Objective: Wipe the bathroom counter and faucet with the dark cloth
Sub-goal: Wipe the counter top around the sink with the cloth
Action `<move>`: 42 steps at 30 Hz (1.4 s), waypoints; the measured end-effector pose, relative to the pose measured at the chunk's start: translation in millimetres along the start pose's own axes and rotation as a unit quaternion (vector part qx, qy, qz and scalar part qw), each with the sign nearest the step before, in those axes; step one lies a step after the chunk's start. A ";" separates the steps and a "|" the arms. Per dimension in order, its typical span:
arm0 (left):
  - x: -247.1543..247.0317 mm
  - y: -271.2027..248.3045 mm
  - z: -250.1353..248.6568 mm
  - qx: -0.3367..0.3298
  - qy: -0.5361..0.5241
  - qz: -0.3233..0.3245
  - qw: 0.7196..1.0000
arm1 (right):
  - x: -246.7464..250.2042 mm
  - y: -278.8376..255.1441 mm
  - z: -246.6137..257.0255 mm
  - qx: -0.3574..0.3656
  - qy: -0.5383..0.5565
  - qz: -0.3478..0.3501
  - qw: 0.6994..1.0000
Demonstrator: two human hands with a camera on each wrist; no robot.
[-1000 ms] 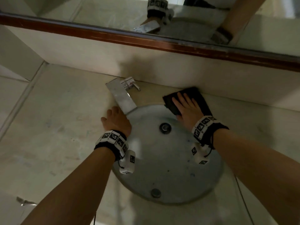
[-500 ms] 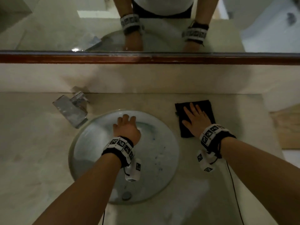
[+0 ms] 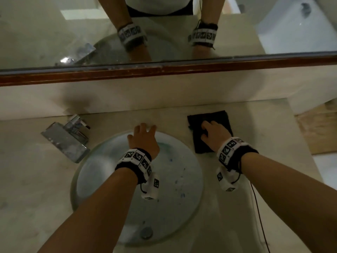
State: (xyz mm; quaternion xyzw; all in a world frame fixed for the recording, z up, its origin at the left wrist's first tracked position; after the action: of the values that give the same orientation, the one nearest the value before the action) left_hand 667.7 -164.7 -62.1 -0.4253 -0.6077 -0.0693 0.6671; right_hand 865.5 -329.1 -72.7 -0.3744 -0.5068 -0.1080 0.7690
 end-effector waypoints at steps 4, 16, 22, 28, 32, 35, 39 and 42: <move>0.4 -0.2 1.0 -0.011 0.009 0.009 1.000 | -9.6 22.9 56.9 0.062 0.006 -0.009 0.998; 1.8 -1.3 -4.6 0.043 0.009 0.038 0.998 | -13.1 19.9 44.9 0.082 0.078 -0.041 0.993; -1.8 -12.6 -53.4 0.038 0.007 0.042 0.998 | 3.6 -13.5 -81.8 -0.045 0.109 -0.027 0.993; -26.0 -26.7 -123.5 -0.023 0.011 0.000 1.000 | 10.3 -36.0 -138.5 -0.131 0.118 -0.010 0.984; -28.6 -24.7 -129.3 0.001 0.013 0.001 1.000 | 11.4 -37.3 -142.0 -0.129 0.162 -0.043 0.978; -29.3 -23.4 -132.4 0.006 0.024 -0.003 1.000 | 9.6 -32.9 -137.7 -0.116 0.141 -0.064 0.981; -29.5 -20.1 -136.6 0.021 0.027 -0.005 0.999 | 10.1 -14.1 -113.6 -0.024 0.098 -0.078 0.992; -25.4 -16.6 -140.6 0.036 0.038 0.004 0.999 | 10.8 11.1 -80.4 0.045 0.065 -0.078 0.994</move>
State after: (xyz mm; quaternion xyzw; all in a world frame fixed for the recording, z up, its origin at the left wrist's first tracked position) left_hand 756.8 -277.5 -62.1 -0.4008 -0.5824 -0.0609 0.7046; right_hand 932.7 -374.1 -85.2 -0.2912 -0.4875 -0.1685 0.8057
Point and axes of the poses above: each hand's wrist, its own y-axis towards the middle knuckle, its own x-axis out of the back of the hand, z = x × y, the point moved 2 cm from there along y, towards the middle knuckle, and after that the axes turned 1 degree about x, right-handed, at the moved point
